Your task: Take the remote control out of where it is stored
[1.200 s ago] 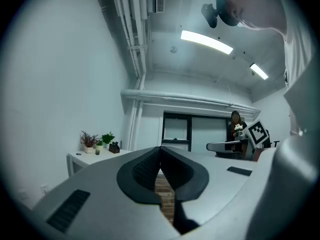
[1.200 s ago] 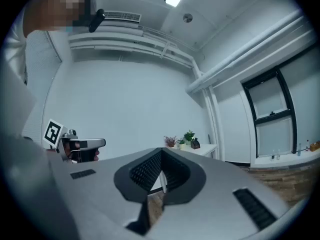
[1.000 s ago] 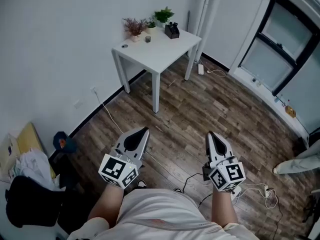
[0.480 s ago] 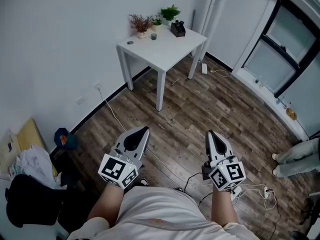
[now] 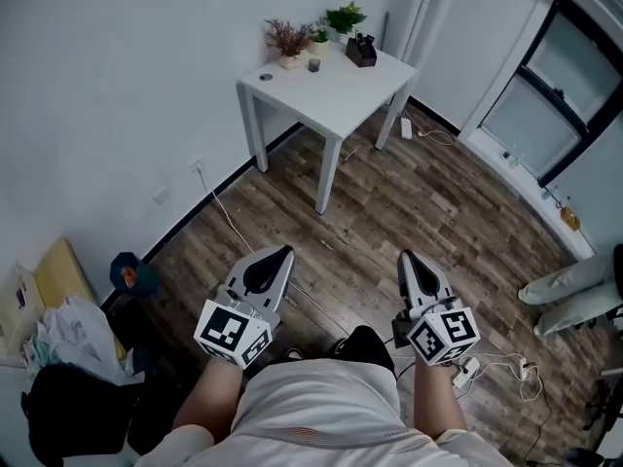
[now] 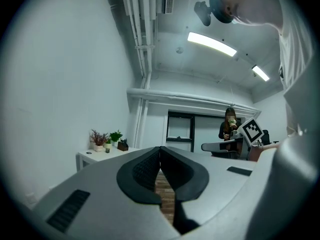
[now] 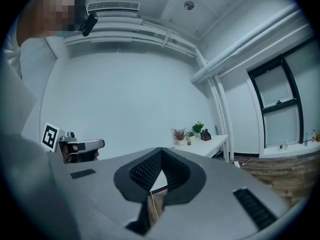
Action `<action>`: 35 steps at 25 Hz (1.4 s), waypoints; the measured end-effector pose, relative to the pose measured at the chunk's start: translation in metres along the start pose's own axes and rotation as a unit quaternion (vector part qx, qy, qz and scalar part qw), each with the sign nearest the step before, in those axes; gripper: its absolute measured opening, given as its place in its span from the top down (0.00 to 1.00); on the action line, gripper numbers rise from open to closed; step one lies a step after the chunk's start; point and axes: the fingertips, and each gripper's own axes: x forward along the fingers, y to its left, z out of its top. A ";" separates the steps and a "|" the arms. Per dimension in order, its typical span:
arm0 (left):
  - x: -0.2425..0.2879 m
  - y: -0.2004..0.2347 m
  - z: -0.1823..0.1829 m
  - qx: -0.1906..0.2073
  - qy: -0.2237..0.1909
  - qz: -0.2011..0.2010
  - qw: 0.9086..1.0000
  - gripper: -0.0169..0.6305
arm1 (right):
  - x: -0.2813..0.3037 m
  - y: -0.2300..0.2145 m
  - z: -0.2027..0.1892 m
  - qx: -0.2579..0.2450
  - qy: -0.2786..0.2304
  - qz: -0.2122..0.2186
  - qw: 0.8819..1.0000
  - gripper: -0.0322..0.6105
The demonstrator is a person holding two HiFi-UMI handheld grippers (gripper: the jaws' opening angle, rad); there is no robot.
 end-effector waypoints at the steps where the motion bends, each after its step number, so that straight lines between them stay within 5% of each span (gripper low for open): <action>1: 0.002 0.005 0.000 0.000 0.000 -0.002 1.000 0.96 | 0.006 0.000 0.000 -0.002 0.002 0.001 1.000 0.93; 12: 0.068 0.068 -0.006 0.012 0.000 0.007 1.000 0.96 | 0.118 -0.036 0.015 -0.015 -0.003 0.048 0.999 0.93; 28: 0.320 0.130 0.014 0.014 0.017 0.085 0.996 0.96 | 0.282 -0.256 0.068 0.015 0.003 0.089 0.996 0.93; 35: 0.380 0.158 0.011 0.007 0.032 0.098 0.995 0.96 | 0.342 -0.289 0.067 0.028 0.017 0.115 0.993 0.93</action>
